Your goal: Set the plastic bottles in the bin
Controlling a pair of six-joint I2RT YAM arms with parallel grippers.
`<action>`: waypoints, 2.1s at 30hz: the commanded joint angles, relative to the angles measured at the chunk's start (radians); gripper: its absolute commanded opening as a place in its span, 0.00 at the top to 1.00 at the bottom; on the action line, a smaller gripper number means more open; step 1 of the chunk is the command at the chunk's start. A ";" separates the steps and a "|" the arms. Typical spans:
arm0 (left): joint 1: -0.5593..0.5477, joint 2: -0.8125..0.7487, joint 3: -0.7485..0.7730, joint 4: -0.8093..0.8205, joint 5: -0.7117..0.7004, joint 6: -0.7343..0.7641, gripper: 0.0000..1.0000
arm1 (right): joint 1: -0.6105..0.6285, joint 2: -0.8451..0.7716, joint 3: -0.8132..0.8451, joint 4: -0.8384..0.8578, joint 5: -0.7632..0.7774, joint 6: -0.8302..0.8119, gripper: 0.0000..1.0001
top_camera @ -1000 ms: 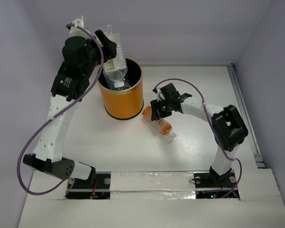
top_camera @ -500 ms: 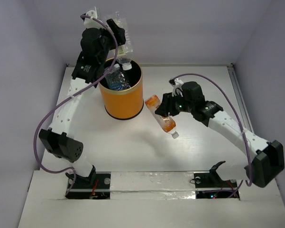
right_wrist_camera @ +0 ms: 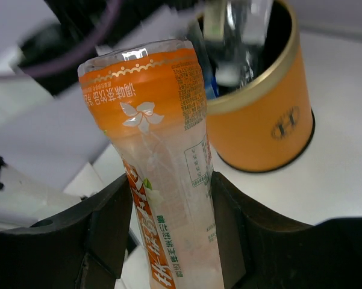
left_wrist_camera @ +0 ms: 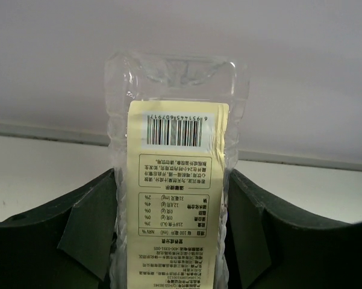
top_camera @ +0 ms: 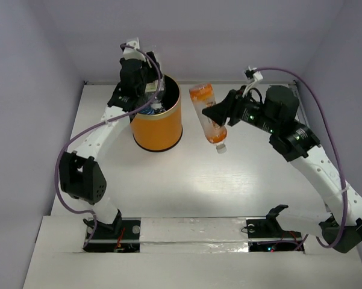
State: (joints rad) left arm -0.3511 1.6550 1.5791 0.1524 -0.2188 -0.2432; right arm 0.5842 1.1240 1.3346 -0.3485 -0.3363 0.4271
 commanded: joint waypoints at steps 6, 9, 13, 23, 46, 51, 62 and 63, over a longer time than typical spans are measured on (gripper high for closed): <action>0.004 -0.262 -0.267 0.176 -0.008 -0.010 0.19 | 0.008 0.239 0.303 0.183 0.059 0.099 0.53; 0.004 -0.313 -0.292 0.150 -0.020 -0.024 0.02 | 0.008 0.319 0.379 0.224 0.091 0.131 0.53; 0.004 -0.354 -0.249 0.093 -0.002 -0.024 0.01 | 0.008 0.434 0.416 0.382 0.123 0.188 0.52; 0.004 -0.523 -0.244 -0.056 0.050 -0.123 0.01 | 0.042 0.652 0.630 0.514 0.235 0.268 0.53; 0.004 -0.925 -0.332 -0.565 0.053 -0.361 0.01 | 0.270 1.076 1.011 0.413 0.556 0.061 0.51; 0.004 -0.971 -0.355 -0.583 0.062 -0.375 0.01 | 0.270 1.057 0.963 0.414 0.595 0.038 0.51; 0.004 -0.980 -0.361 -0.588 0.075 -0.378 0.01 | 0.270 1.070 1.096 0.420 0.726 -0.149 0.55; 0.004 -0.982 -0.364 -0.591 0.078 -0.378 0.01 | 0.270 1.064 1.074 0.428 0.730 -0.155 0.55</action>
State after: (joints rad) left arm -0.3511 0.6830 1.2018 -0.4572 -0.1486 -0.6151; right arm 0.8577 2.2333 2.4565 0.0017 0.3275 0.3462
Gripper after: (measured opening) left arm 0.992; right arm 0.555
